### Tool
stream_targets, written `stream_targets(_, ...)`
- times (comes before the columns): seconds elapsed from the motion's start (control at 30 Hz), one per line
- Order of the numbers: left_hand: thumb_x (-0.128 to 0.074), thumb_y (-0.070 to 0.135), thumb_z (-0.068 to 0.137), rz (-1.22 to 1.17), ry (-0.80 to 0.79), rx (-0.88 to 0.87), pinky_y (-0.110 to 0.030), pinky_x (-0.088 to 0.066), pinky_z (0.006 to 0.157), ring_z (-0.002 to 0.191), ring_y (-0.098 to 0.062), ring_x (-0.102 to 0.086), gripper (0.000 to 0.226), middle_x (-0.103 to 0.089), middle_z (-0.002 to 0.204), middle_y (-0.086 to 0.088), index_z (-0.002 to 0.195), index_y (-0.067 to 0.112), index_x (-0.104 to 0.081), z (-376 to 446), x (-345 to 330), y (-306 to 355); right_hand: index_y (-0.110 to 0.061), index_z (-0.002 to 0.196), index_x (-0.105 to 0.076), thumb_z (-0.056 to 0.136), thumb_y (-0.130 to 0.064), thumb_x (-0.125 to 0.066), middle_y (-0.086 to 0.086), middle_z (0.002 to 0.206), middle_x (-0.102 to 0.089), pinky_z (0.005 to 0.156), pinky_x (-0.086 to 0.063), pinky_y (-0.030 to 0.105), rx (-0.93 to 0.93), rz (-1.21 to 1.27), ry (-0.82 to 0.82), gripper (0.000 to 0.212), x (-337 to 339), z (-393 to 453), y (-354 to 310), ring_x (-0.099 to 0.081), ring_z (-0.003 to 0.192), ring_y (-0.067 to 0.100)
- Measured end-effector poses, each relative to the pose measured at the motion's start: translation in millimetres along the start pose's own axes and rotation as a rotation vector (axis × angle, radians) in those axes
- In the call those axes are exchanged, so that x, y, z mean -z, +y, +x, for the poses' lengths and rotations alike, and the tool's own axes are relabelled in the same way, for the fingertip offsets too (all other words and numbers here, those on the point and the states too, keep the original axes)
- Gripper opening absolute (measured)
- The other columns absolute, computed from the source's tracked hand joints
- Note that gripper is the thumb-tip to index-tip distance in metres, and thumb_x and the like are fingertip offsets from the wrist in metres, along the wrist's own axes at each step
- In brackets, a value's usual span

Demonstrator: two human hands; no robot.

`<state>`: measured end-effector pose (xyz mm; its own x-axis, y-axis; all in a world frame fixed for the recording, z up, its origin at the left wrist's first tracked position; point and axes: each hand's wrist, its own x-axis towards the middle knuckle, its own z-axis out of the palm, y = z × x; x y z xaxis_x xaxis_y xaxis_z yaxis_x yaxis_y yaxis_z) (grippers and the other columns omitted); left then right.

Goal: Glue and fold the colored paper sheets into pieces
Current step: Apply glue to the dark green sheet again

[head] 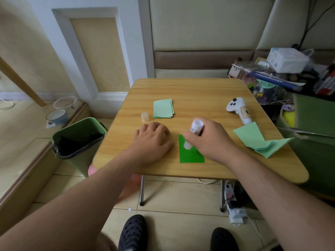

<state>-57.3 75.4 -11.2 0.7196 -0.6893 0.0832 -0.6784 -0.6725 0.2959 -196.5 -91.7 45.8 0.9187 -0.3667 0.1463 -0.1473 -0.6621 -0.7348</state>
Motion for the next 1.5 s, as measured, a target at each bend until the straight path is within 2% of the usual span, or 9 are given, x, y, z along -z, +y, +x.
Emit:
stream_targets(0.23, -0.05, 0.062, 0.096, -0.013, 0.027, 0.005, -0.045, -0.028, 0.11, 0.133, -0.026, -0.035, 0.04, -0.042, 0.146, 0.007, 0.128, 0.038, -0.049, -0.4, -0.8, 1.8, -0.024, 0.07, -0.045, 0.088, -0.037, -0.07, -0.007, 0.063, -0.052, 0.053, -0.033, 0.027, 0.005, -0.105, -0.141, 0.034, -20.9, -7.1, 3.0, -0.041, 0.057, 0.009)
stream_targets(0.43, -0.048, 0.062, 0.097, -0.014, 0.016, -0.009, -0.045, -0.028, 0.11, 0.133, -0.025, -0.034, 0.039, -0.041, 0.146, 0.007, 0.128, 0.039, -0.047, -0.7, -0.5, 0.0, -0.019, 0.077, -0.055, 0.087, -0.037, -0.071, -0.004, 0.066, -0.058, 0.056, -0.038, 0.03, 0.009, -0.083, -0.233, 0.026, -20.7, -10.2, -0.8, -0.042, 0.057, 0.007)
stream_targets(0.63, -0.047, 0.064, 0.096, 0.001, -0.014, 0.001, -0.046, -0.026, 0.112, 0.136, -0.025, -0.033, 0.041, -0.04, 0.148, 0.007, 0.129, 0.04, -0.047, -0.1, 1.3, 1.1, -0.014, 0.076, -0.052, 0.087, -0.034, -0.069, -0.006, 0.063, -0.051, 0.055, -0.034, 0.032, -0.039, -0.017, -0.04, 0.028, -11.4, -1.4, 4.0, -0.041, 0.057, 0.013)
stream_targets(0.77, -0.046, 0.065, 0.097, -0.008, -0.009, 0.002, -0.045, -0.027, 0.111, 0.134, -0.025, -0.033, 0.041, -0.04, 0.147, 0.007, 0.129, 0.04, -0.047, -0.4, 1.1, 1.3, -0.02, 0.072, -0.045, 0.086, -0.036, -0.068, -0.007, 0.063, -0.051, 0.052, -0.032, 0.029, -0.019, -0.091, -0.106, 0.031, -25.5, -6.1, 1.7, -0.04, 0.056, 0.009)
stream_targets(0.93, -0.043, 0.064, 0.095, -0.038, -0.027, 0.001, -0.045, -0.027, 0.11, 0.133, -0.024, -0.034, 0.041, -0.041, 0.146, 0.007, 0.128, 0.04, -0.049, -0.6, 3.1, -0.5, -0.021, 0.079, -0.06, 0.088, -0.036, -0.074, -0.014, 0.063, -0.06, 0.055, -0.039, 0.025, -0.025, 0.026, -0.262, 0.022, -23.7, -7.1, -2.0, -0.047, 0.056, 0.001)
stream_targets(1.1, -0.05, 0.048, 0.1, -0.123, 0.013, 0.046, -0.04, -0.034, 0.103, 0.127, -0.024, -0.042, 0.018, -0.053, 0.138, 0.008, 0.102, 0.031, -0.053, 3.3, 6.9, -2.0, -0.02, 0.095, -0.067, 0.095, -0.023, -0.071, -0.006, 0.075, -0.067, 0.06, -0.047, 0.025, -0.162, 0.468, 0.055, 0.005, 19.7, 12.7, 16.7, -0.056, 0.062, 0.005)
stream_targets(1.23, -0.054, 0.046, 0.1, -0.091, 0.073, 0.037, -0.039, -0.038, 0.105, 0.123, -0.025, -0.049, 0.022, -0.059, 0.136, 0.004, 0.092, 0.026, -0.06, 4.9, 7.1, -1.3, -0.024, 0.094, -0.061, 0.094, -0.026, -0.072, 0.002, 0.08, -0.066, 0.058, -0.046, 0.025, -0.304, 0.593, 0.271, 0.012, 27.6, 22.3, 44.6, -0.057, 0.066, 0.011)
stream_targets(1.33, -0.056, 0.049, 0.1, -0.134, 0.127, 0.057, -0.038, -0.039, 0.106, 0.122, -0.026, -0.05, 0.029, -0.059, 0.133, 0.004, 0.093, 0.024, -0.069, 4.2, 8.3, 4.9, -0.022, 0.098, -0.062, 0.091, -0.028, -0.075, 0.002, 0.078, -0.074, 0.063, -0.044, 0.03, -0.374, 0.69, 0.32, 0.016, 28.4, 26.4, 50.3, -0.061, 0.074, 0.017)
stream_targets(1.5, -0.052, 0.051, 0.102, -0.099, 0.202, 0.008, -0.04, -0.037, 0.104, 0.119, -0.024, -0.046, 0.029, -0.062, 0.123, 0.007, 0.11, 0.033, -0.074, 5.0, 7.2, 21.5, -0.019, 0.093, -0.061, 0.087, -0.02, -0.081, 0.004, 0.087, -0.079, 0.065, -0.042, 0.024, -0.352, 0.672, 0.303, 0.022, 22.9, 29.4, 50.2, -0.062, 0.073, 0.007)
